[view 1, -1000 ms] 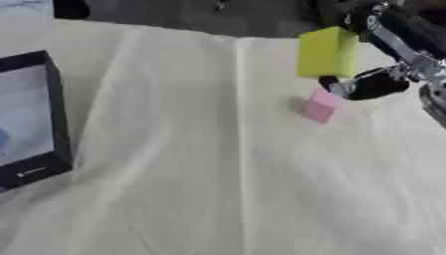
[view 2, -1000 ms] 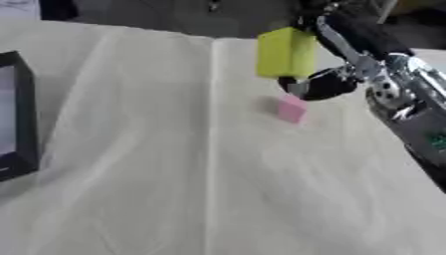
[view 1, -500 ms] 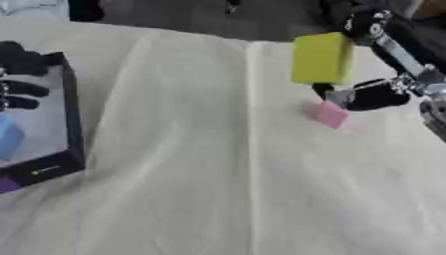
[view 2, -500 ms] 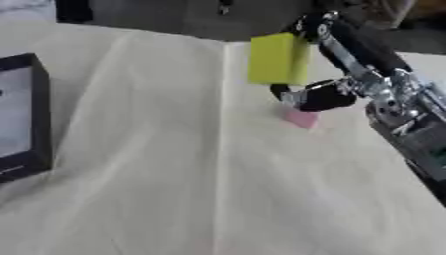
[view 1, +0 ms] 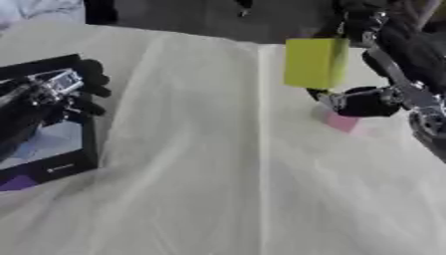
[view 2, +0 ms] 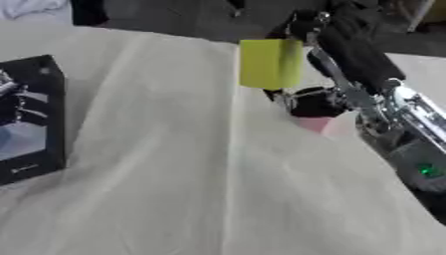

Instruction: Pick up the objects with one hand, pass them to the other hand, and then place them into the box on the other side of the table.

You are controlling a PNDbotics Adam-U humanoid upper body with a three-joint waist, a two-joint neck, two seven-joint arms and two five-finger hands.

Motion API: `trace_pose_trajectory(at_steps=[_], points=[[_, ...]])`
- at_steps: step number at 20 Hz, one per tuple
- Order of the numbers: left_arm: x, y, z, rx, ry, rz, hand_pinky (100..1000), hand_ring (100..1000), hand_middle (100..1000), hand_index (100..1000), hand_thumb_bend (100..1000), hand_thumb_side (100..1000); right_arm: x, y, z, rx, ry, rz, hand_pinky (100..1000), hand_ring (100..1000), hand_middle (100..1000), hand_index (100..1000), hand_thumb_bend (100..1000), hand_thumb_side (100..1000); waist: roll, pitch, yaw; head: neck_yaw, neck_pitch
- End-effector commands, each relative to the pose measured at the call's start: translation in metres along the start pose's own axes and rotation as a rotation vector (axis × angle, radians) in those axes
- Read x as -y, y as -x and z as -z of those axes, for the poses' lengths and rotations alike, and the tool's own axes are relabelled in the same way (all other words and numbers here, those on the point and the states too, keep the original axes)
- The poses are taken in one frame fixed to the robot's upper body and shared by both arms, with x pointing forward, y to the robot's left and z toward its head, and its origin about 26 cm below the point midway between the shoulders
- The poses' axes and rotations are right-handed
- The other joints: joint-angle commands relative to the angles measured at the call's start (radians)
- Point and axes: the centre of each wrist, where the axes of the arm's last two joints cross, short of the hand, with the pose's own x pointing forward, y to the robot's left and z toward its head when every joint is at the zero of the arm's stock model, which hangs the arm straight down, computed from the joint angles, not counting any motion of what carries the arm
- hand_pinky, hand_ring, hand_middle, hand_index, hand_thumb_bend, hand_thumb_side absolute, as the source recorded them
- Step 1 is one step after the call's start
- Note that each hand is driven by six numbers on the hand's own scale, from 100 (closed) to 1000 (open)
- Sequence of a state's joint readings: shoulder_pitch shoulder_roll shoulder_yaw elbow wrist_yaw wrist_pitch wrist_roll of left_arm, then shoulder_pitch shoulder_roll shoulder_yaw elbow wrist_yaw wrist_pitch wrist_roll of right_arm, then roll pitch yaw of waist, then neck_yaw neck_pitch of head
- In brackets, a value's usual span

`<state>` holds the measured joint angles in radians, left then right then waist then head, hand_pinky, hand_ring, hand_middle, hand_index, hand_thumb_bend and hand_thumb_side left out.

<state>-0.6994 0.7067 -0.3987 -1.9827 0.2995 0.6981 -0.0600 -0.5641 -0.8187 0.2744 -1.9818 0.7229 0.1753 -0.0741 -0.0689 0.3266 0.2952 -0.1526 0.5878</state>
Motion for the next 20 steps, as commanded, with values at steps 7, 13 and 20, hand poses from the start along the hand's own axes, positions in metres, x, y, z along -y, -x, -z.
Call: trace_pose_trajectory(at_steps=[7, 13, 20], points=[[0.008, -0.026, 0.005, -0.004, -0.011, 0.013, 816, 780, 815, 906, 338, 925, -0.014, -0.034, 0.008, 0.057, 0.089, -0.143, 642, 537, 373, 466, 296, 100, 0.01, -0.035, 0.0, 0.011, 0.005], [0.016, -0.042, 0.01, 0.026, -0.015, 0.036, 830, 788, 824, 910, 396, 866, -0.025, -0.055, 0.011, 0.095, 0.166, -0.201, 634, 550, 370, 468, 265, 100, 0.012, -0.038, 0.003, 0.02, 0.004], [0.024, -0.056, 0.014, 0.093, 0.02, 0.1, 860, 802, 818, 898, 482, 701, -0.032, -0.071, 0.013, 0.115, 0.226, -0.231, 629, 554, 371, 469, 224, 100, 0.014, -0.039, 0.008, 0.021, 0.007]])
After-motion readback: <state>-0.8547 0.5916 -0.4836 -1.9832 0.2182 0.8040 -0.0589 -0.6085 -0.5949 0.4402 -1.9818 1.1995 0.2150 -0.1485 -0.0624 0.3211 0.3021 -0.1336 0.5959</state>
